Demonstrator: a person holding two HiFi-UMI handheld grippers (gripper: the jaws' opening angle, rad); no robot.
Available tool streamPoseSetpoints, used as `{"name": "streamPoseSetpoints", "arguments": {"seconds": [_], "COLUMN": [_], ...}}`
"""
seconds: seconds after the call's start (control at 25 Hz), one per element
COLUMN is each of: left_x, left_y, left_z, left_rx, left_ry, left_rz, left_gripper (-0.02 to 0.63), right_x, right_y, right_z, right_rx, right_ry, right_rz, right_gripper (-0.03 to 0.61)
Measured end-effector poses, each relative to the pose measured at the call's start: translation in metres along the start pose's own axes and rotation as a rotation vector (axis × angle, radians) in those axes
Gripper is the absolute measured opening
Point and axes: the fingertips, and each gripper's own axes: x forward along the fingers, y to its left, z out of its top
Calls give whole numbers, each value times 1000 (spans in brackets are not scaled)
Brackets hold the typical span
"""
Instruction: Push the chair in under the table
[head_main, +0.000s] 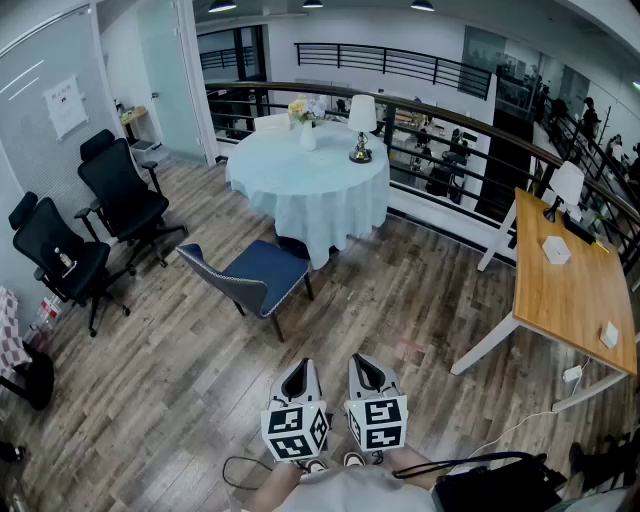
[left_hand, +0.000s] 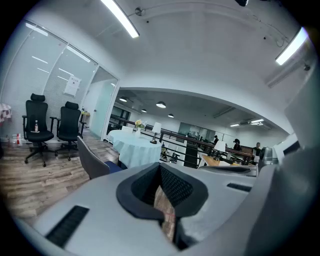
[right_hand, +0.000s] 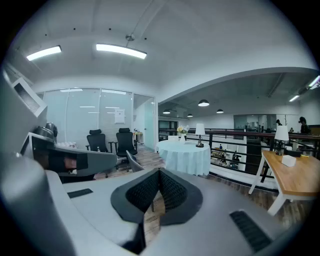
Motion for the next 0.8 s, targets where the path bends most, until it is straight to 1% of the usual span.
{"name": "streamPoseSetpoints", "arguments": {"seconds": [0.4, 0.64, 0.8], "left_x": [-7, -8, -9], "left_y": [9, 19, 30], "left_z": [-3, -3, -3], "left_rx": [16, 27, 33], "left_ry": [6, 16, 28], "left_rz": [0, -12, -31], "left_gripper": [3, 3, 3], "right_x": [1, 7, 12], "right_y": [13, 23, 30], "right_z": [-6, -6, -7], "right_rx": [0, 50, 64], "right_ry": [13, 4, 5], "right_rz": [3, 6, -15], "right_gripper": [17, 17, 17]}}
